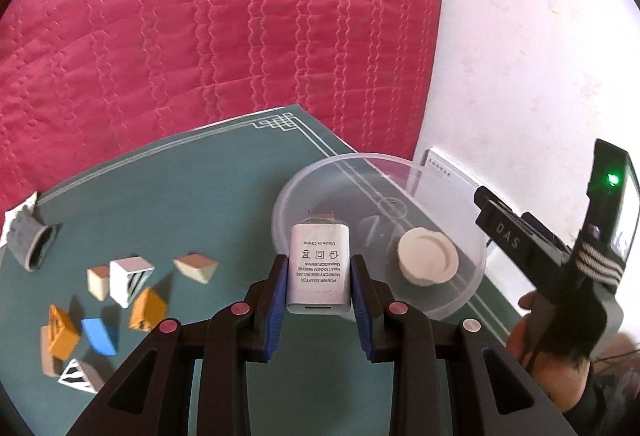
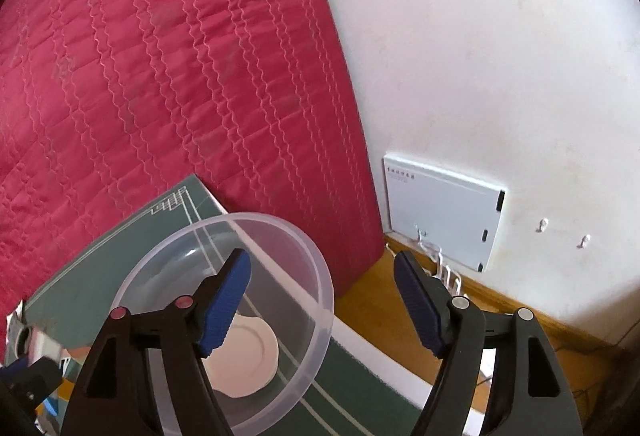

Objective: Organize rigid objects
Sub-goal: 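Lower the white adapter into the clear bowl and open the left gripper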

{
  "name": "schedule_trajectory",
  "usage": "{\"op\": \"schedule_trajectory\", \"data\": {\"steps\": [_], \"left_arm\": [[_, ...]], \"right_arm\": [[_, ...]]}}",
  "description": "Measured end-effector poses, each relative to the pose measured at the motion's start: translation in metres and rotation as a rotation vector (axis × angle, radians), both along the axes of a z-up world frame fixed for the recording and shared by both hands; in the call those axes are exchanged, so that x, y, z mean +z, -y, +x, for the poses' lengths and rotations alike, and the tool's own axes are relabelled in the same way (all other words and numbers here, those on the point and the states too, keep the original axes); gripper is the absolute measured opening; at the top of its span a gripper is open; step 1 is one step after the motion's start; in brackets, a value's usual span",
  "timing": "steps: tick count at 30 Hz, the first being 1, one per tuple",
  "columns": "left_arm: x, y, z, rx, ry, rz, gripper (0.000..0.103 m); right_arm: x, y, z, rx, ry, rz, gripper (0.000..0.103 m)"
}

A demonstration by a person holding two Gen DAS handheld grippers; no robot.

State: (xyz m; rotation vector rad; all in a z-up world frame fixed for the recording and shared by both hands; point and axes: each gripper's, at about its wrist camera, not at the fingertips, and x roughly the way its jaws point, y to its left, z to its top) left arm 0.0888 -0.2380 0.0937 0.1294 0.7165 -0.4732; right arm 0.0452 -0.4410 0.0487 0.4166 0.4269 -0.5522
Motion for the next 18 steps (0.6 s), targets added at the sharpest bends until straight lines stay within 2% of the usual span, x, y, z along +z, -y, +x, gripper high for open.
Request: {"op": "schedule_trajectory", "data": {"steps": [14, 15, 16, 18], "left_arm": [[-0.007, 0.037, 0.016, -0.048, -0.001, -0.001, 0.032], [-0.008, 0.038, 0.018, -0.049, -0.003, -0.007, 0.037], [-0.008, 0.039, 0.019, -0.049, -0.009, -0.011, 0.055], [-0.01, 0.035, 0.02, -0.032, -0.011, -0.029, 0.083]], "right_arm": [[0.0, 0.003, -0.002, -0.024, 0.023, 0.003, 0.076], [0.0, 0.003, -0.002, -0.025, 0.023, 0.002, 0.076], [0.0, 0.003, -0.002, -0.024, 0.023, 0.004, 0.076], [0.0, 0.003, -0.002, -0.023, 0.022, 0.006, 0.076]]}}
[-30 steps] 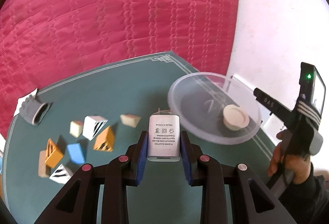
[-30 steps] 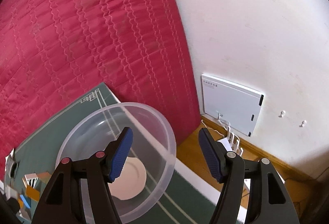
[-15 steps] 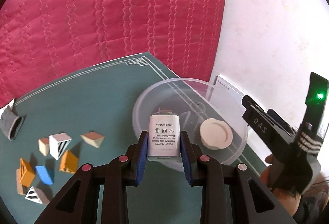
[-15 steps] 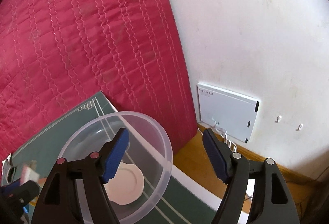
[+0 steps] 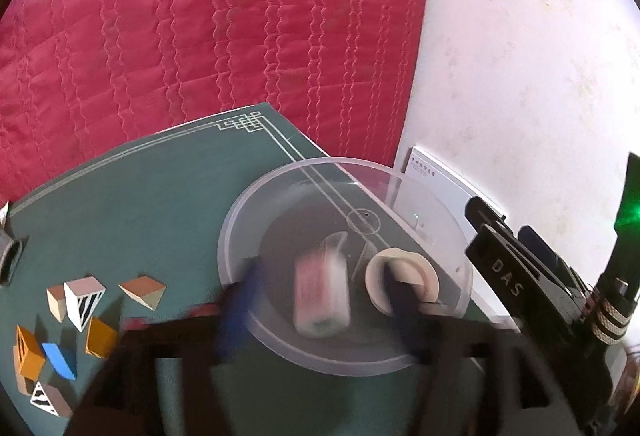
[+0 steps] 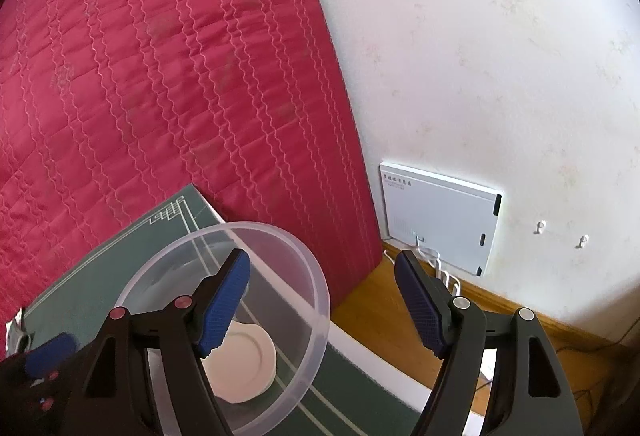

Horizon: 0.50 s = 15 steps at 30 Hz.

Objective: Organize rigid objects
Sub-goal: 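Lower the white adapter into the clear bowl and open the left gripper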

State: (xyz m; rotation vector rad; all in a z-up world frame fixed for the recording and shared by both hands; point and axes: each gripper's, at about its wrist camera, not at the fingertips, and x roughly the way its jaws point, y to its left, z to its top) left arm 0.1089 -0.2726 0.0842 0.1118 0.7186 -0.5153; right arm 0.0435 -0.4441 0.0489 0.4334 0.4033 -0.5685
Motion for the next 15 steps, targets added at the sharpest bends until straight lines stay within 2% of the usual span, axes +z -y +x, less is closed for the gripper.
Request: {"op": "schedule_trajectory", "data": {"steps": [9, 15], "left_arm": [[-0.001, -0.039, 0.008, 0.124, -0.015, -0.023, 0.09], [-0.004, -0.055, 0.006, 0.165, -0.024, -0.009, 0.093]], "right_arm": [[0.0, -0.003, -0.001, 0.016, 0.003, -0.008, 0.076], [0.0, -0.006, -0.002, 0.034, 0.009, -0.009, 0.076]]}}
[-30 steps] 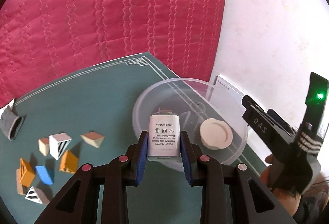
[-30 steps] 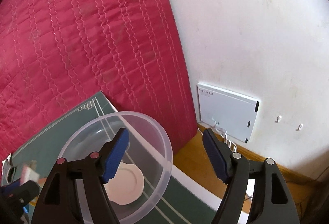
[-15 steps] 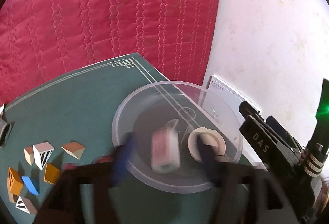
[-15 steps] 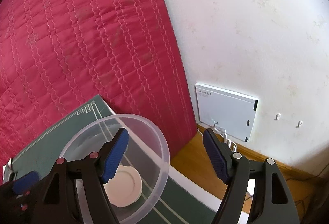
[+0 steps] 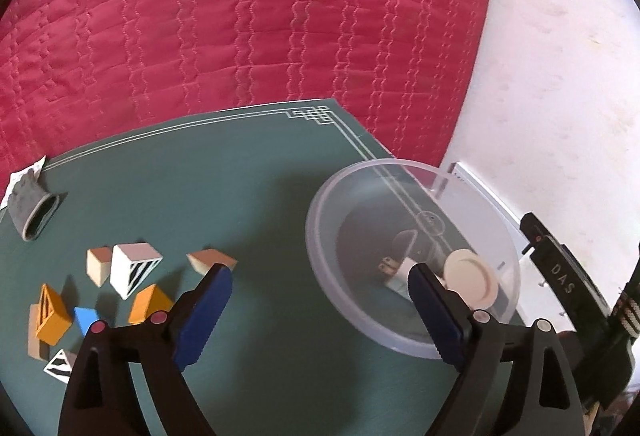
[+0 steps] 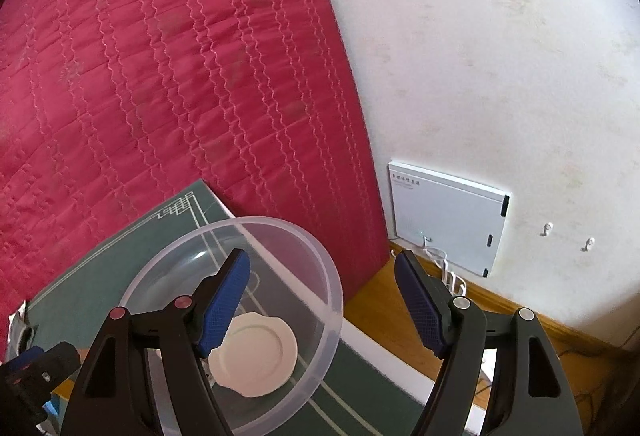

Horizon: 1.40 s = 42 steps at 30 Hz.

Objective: Organize rigid objects
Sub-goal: 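Lower the white adapter into the clear bowl and open the left gripper, then withdraw both grippers from the bowl back toward the blocks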

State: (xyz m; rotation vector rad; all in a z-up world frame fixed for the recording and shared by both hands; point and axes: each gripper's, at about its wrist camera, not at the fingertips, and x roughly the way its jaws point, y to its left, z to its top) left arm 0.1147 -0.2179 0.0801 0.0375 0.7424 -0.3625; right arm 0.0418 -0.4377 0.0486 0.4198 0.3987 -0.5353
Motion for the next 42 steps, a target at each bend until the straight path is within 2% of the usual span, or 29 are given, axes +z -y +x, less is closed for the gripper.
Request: {"op": "schedule_trajectory", "data": {"steps": [11, 15, 22, 31, 42], "left_arm": [[0.001, -0.008, -0.016, 0.029, 0.053, 0.054, 0.095], [-0.001, -0.012, -0.019, 0.04, 0.051, 0.072, 0.099], [0.002, -0.023, -0.026, 0.083, 0.084, 0.106, 0.1], [-0.002, -0.034, -0.038, 0.109, 0.132, 0.173, 0.101], [-0.006, -0.06, -0.044, 0.154, 0.145, 0.191, 0.102]], "right_arm": [[0.001, -0.009, 0.002, 0.049, 0.003, -0.015, 0.076], [0.0, -0.011, 0.003, 0.074, -0.001, -0.012, 0.077], [0.0, -0.025, 0.006, 0.136, 0.001, -0.052, 0.084], [0.005, -0.038, 0.004, 0.197, 0.004, -0.067, 0.084], [0.01, -0.077, 0.0, 0.357, -0.003, -0.114, 0.086]]}}
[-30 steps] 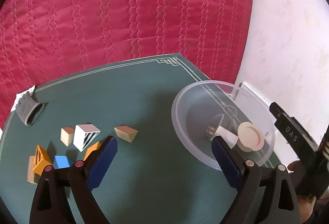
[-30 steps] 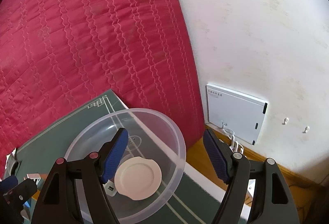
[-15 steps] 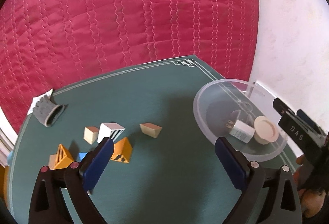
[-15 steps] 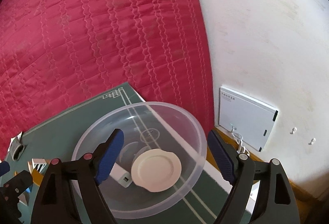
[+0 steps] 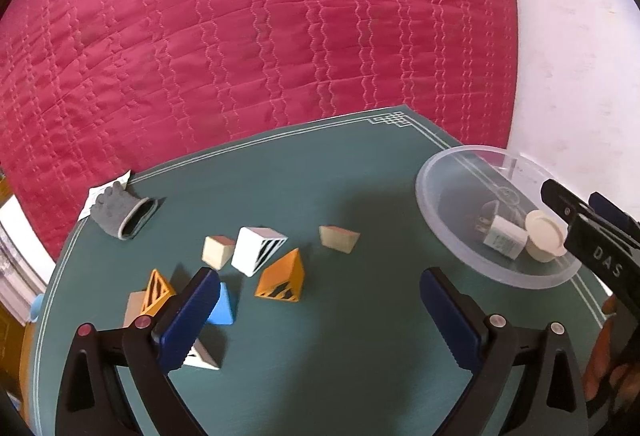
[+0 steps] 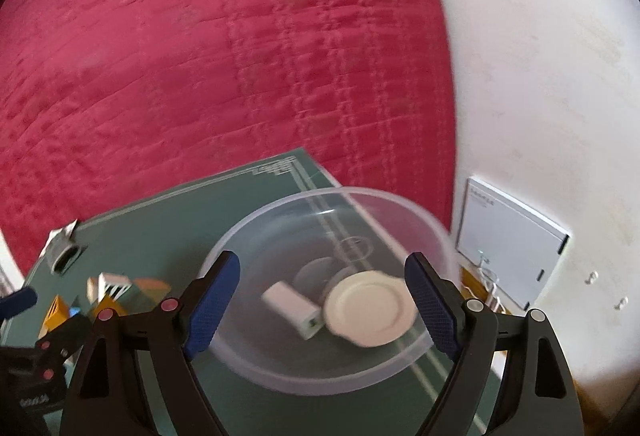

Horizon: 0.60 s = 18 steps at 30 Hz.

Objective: Organize rigid objects
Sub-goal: 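Withdraw both grippers from the bowl back toward the blocks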

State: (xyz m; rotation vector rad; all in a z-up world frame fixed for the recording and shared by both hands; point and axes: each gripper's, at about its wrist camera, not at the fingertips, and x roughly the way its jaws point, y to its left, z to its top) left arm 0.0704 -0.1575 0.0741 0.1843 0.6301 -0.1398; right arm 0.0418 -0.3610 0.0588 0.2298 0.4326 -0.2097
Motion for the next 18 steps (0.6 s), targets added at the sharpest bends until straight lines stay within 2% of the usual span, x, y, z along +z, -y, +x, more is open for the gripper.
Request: {"op": "schedule_trajectory", "data": {"steps": [8, 18], "left_arm": [[-0.005, -0.026, -0.001, 0.043, 0.001, 0.005, 0.102], [-0.008, -0.06, -0.005, 0.086, -0.009, -0.013, 0.102]], "right_arm": [[-0.008, -0.031, 0.001, 0.14, -0.056, -0.002, 0.086], [-0.016, -0.069, -0.008, 0.275, -0.088, -0.051, 0.086]]}}
